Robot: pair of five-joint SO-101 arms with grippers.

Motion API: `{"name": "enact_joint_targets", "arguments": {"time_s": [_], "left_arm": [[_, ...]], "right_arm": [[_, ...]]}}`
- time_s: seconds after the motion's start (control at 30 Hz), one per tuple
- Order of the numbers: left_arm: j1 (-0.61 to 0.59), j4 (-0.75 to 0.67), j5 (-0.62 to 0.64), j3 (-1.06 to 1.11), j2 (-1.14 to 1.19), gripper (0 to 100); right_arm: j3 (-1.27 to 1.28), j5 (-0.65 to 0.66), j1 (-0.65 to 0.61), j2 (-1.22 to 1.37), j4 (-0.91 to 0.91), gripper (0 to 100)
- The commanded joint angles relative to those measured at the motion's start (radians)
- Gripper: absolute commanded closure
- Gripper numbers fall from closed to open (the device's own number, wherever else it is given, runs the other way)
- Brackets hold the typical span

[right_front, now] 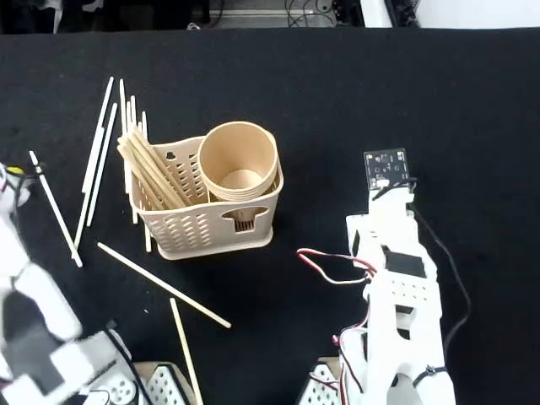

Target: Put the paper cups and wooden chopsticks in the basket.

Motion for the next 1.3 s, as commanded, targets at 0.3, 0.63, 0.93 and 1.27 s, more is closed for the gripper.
{"name": "enact_joint_targets", "arguments": {"time_s": [0.3,0.63,0.93,1.27], "left_arm": [[0.097,0.009,-0.003,-0.432,0.715,76],[0.101,0.135,-0.003,-0.638,0.836,95],[0.108,0.594,0.0,-0.969,0.528,97],[0.274,0.756,0.089,-1.041,-0.144,97]], "right_arm": [[-0.004,0.0,-0.014,-0.022,-0.014,98.4],[-0.004,0.0,-0.014,-0.022,-0.014,98.4],[-0.004,0.0,-0.014,-0.022,-0.014,98.4],[-0.004,0.0,-0.014,-0.022,-0.014,98.4]]}}
